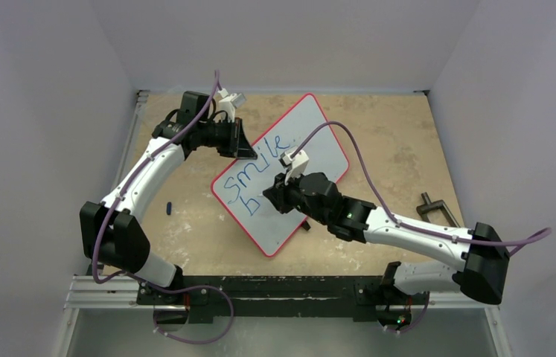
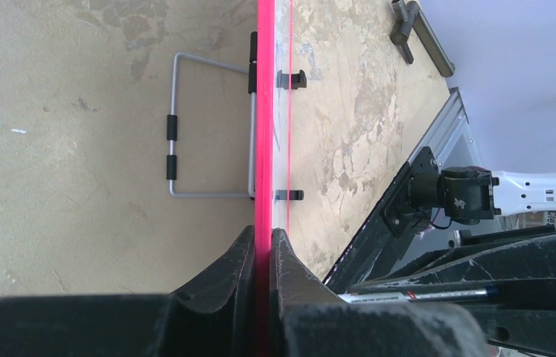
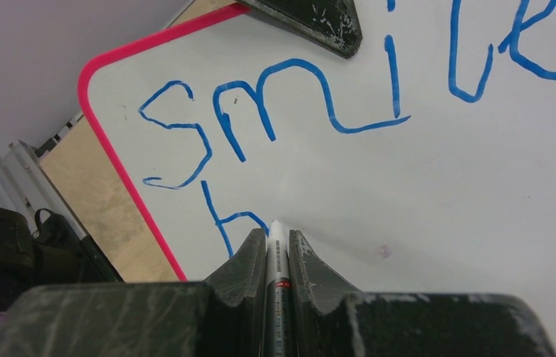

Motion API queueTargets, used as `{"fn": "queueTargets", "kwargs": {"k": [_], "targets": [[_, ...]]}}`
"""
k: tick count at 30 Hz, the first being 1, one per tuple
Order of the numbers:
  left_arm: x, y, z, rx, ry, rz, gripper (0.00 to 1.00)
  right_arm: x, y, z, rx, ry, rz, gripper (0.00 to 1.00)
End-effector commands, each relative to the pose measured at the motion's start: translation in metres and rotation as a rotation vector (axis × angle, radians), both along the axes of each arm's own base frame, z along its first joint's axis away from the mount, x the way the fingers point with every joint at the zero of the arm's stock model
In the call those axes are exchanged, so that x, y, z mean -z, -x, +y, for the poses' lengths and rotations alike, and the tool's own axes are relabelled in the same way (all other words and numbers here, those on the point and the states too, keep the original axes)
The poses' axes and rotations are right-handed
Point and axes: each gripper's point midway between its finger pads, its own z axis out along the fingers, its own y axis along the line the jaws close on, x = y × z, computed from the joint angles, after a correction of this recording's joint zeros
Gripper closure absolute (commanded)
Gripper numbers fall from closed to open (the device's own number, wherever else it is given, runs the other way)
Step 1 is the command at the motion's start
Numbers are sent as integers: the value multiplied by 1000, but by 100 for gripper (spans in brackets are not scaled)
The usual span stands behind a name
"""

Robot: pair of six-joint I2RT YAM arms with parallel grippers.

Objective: Write a sentence on the whiteboard

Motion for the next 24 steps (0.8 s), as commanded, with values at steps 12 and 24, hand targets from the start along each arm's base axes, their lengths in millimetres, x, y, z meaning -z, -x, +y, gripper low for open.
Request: {"fn": "queueTargets", "kwargs": {"k": [12, 24], "targets": [[-33, -14, 3, -26, 18, -169, 100, -2, -16, 1, 65, 24, -31, 100], [-34, -14, 4, -27, 17, -171, 100, 4, -27, -8, 115, 62, -41, 100]]}}
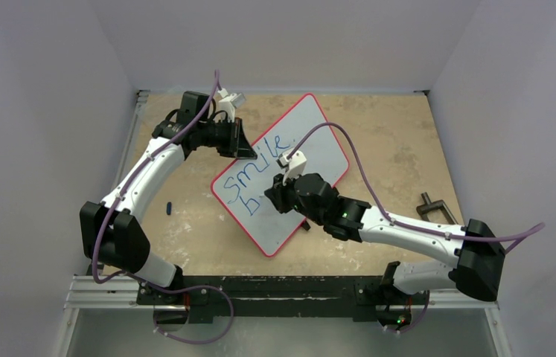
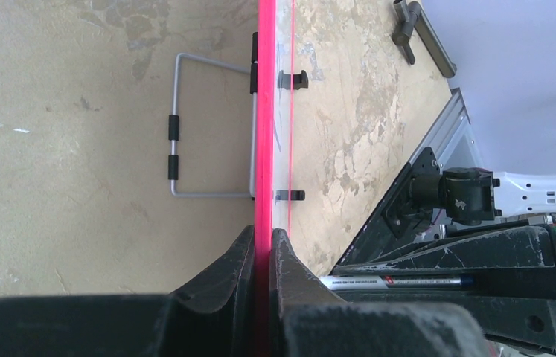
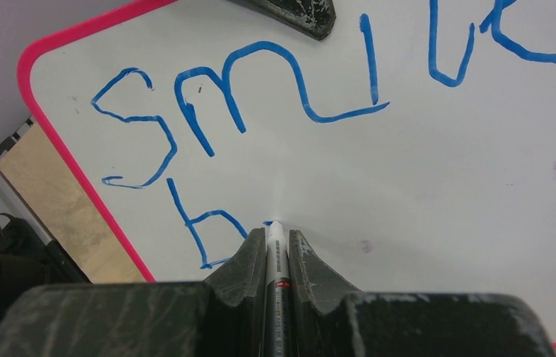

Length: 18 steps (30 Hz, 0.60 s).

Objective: Write a sentence on the whiteboard

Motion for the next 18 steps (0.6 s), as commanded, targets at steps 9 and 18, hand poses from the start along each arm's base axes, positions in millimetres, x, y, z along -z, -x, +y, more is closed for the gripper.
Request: {"fn": "queueTargets", "kwargs": {"k": [9, 18], "targets": [[-34, -13, 3, -24, 20, -171, 100, -21, -27, -11, 89, 21, -71, 100], [-34, -14, 3, -24, 19, -170, 100, -28, -27, -1, 41, 15, -87, 100]]}}
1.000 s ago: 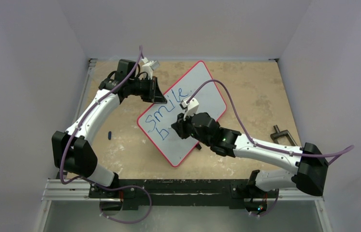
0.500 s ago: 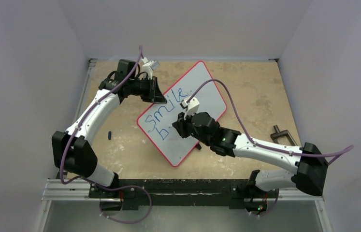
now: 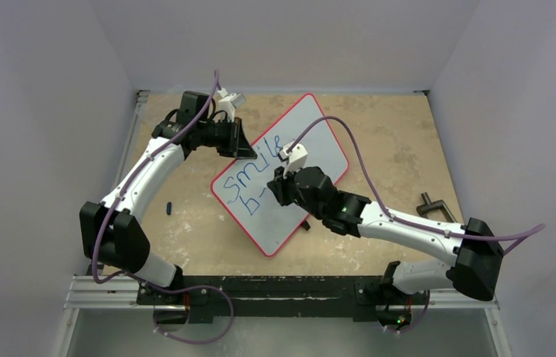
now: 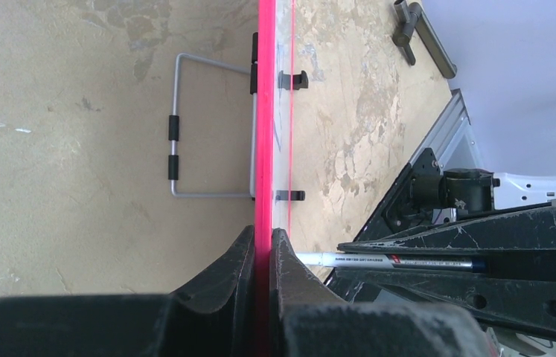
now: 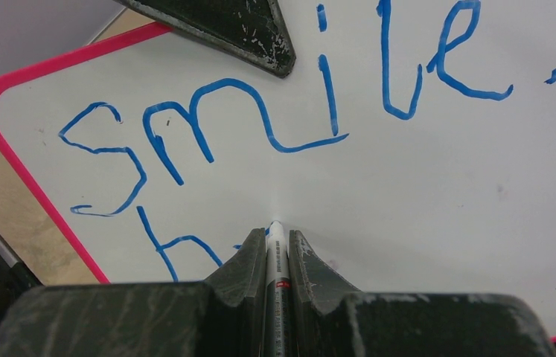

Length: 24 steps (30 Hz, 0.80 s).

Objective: Write a sentence on the whiteboard

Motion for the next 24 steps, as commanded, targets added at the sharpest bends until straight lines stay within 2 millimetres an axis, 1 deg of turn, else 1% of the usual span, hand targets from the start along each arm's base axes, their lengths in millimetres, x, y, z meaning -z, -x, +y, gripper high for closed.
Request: {"fn": "queueTargets", "kwargs": {"k": [1, 8, 14, 19, 24], "targets": [[-34, -13, 3, -22, 20, -169, 100, -20, -6, 9, -20, -27, -44, 100], [-34, -13, 3, -23, 21, -168, 100, -23, 4, 20, -110, -52, -49, 100], [-34, -14, 3, -23, 20, -167, 100, -19, 9, 25, -148, -50, -41, 100], [-34, -13, 3, -23, 20, -168, 100, -13, 10, 25, -155, -40, -30, 100], [-34, -13, 3, -23, 21, -167, 100, -1, 12, 24, -155, -27, -4, 100]]}}
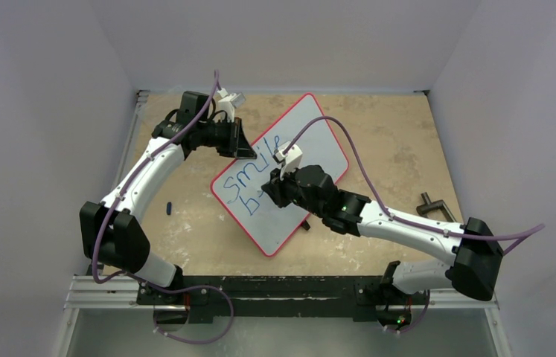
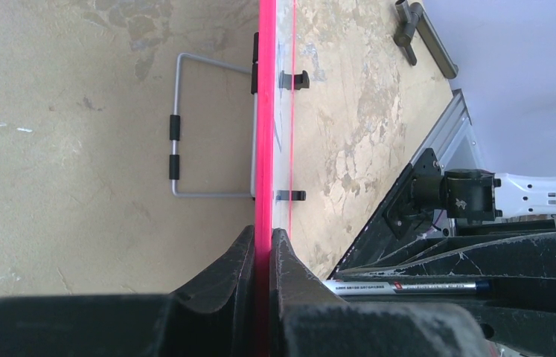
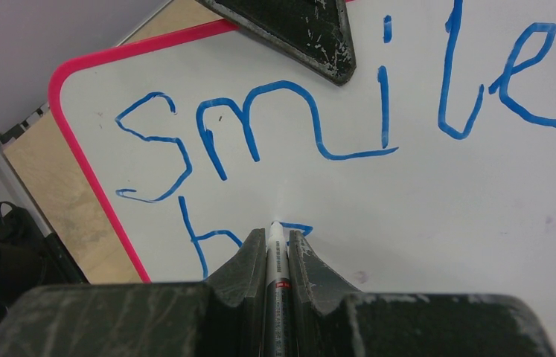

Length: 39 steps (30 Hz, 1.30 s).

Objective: Write a sentence on the whiteboard

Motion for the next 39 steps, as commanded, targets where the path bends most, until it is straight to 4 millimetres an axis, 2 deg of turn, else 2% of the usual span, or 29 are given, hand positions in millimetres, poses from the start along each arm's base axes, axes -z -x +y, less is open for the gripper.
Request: {"fn": "queueTargets", "kwargs": {"k": [1, 13, 25, 39], "targets": [[-33, -13, 2, -20, 22, -166, 100, 5, 1, 6, -19, -7, 6, 100], [-34, -14, 3, -21, 21, -168, 100, 24, 10, -2, -30, 19, 42, 100], [-34, -14, 2, -21, 21, -168, 100, 33, 15, -9, -28, 40, 69, 100], [-34, -13, 2, -20, 23, -168, 100, 44, -4, -31, 104, 128, 43, 100]]}}
